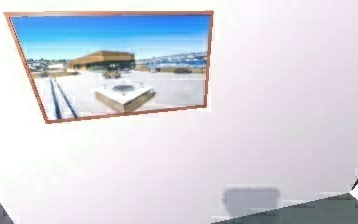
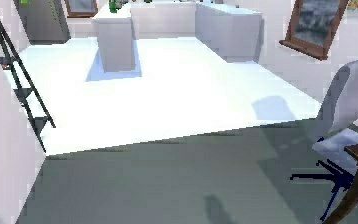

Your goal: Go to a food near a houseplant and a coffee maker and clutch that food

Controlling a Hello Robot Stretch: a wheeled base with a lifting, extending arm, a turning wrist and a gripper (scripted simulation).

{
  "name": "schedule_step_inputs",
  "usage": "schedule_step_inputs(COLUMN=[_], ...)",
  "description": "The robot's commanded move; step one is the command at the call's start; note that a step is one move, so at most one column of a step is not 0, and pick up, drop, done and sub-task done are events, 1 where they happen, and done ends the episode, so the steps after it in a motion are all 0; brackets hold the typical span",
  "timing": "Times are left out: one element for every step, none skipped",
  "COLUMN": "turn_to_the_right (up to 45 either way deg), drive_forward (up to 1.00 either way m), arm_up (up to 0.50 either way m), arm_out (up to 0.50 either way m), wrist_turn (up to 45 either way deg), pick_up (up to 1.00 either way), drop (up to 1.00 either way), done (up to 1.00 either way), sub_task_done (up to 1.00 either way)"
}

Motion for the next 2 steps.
schedule_step_inputs(turn_to_the_right=[-12.0,0.0], drive_forward=[0.00,0.05], arm_up=[0.00,0.00], arm_out=[0.00,0.00], wrist_turn=[0.0,0.0], pick_up=[0.00,0.00], drop=[0.00,0.00], done=[0.00,0.00], sub_task_done=[0.00,0.00])
